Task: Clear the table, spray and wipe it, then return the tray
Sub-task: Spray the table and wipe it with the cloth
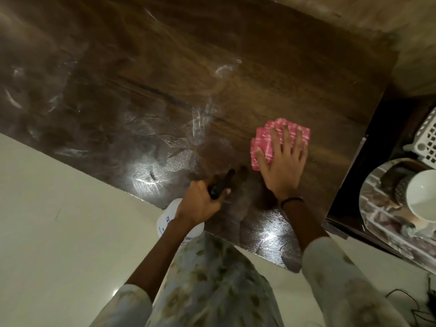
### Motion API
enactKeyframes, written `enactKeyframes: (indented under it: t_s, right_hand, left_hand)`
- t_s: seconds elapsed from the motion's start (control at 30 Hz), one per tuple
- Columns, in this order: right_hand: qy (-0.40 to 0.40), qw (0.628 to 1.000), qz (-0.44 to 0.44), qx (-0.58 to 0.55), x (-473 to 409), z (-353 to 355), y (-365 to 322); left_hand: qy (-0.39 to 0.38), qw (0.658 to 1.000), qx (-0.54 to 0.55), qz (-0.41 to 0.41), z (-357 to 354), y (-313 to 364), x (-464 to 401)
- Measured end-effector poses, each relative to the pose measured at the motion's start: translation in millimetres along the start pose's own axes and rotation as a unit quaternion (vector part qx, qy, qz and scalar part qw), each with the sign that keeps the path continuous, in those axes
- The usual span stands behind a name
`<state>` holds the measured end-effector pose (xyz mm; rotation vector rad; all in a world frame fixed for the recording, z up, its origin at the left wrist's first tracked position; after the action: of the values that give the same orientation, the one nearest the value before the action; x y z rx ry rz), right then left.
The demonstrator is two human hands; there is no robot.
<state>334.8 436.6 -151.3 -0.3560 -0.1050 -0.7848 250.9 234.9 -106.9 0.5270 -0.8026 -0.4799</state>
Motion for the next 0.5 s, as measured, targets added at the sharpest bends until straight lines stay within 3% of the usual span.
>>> enactKeyframes:
  t_s: [0.17,0.3,0.4,0.5]
  right_hand:
    - [-0.023,0.994,0.106,0.002,8.7,-21.0,-64.9]
    - [-0.047,0.973,0.225,0.019,59.6,-21.1,-42.5]
    - [-0.046,0.982,0.179,0.034,60.2,-13.6,2.8]
    - [-0.032,0.993,0.108,0.044,27.3,-5.7,3.9]
  left_hand:
    - [0.041,0.999,0.025,-0.013,17.9,-6.9,3.4]
    - [0.053,0.998,0.033,-0.001,23.3,-11.2,1.4]
    - [0.051,0.997,0.057,0.009,25.0,-15.2,2.3]
    - [0.06,0.996,0.064,0.007,27.8,-16.3,2.4]
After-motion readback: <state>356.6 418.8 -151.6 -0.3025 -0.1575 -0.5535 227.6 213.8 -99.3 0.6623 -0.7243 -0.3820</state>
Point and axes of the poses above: each hand's wrist, its own x-axis away from the middle knuckle, its own z-axis out of the back of the hand, y = z × x, the point moved 4 cm from there along -x, towards the middle knuckle, and after that the axes turned 5 degrees about -x, right-handed, at the moved point
